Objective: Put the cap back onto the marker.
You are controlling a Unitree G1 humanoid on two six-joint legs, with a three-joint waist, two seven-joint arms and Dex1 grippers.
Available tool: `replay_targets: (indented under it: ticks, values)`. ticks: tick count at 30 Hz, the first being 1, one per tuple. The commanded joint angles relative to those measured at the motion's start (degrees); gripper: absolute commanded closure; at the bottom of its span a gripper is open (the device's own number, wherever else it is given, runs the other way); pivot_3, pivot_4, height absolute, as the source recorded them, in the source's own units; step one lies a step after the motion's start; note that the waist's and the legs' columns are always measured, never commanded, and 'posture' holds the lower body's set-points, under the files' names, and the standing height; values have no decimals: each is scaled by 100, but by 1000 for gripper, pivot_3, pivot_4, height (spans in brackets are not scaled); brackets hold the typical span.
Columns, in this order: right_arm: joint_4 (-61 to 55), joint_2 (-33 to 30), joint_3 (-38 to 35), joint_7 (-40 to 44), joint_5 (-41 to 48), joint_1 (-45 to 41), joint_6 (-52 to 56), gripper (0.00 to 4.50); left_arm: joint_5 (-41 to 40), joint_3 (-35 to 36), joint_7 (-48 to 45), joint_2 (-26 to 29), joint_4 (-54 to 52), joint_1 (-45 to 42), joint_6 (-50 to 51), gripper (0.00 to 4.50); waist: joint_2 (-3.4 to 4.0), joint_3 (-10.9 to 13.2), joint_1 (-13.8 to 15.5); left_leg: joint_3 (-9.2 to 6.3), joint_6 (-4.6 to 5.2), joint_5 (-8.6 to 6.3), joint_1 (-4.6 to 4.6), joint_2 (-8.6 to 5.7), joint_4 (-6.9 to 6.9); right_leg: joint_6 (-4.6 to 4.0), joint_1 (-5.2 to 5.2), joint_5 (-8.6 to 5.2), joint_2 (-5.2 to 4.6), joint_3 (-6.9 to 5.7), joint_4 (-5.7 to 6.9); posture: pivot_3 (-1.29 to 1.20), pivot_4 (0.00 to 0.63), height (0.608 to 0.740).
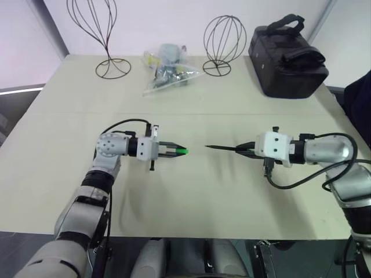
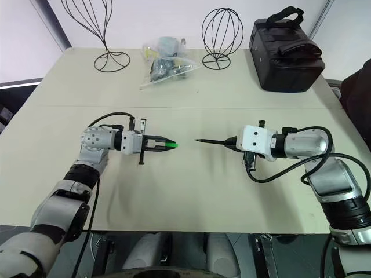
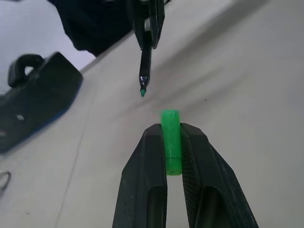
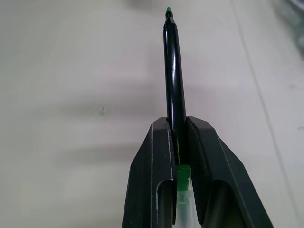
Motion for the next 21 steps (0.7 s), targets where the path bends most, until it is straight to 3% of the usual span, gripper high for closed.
replay_targets:
  ticks: [1,21]
  values:
    - [-391,-104,-199,-114,86,-45,181,4443,117,99,203,-75,296,-270,-416,4500,0,0,-3,1,0,0,0,-2,0,0,-1,0,0,0,0,0,150,740]
    - [-656,-82,-61,-165,86,-259,523,4443,707,-26,1028,-280,748,-447,-829,4500,0,0,-7,1,0,0,-2,-3,0,0,-4,0,4,0,0,0,150,740]
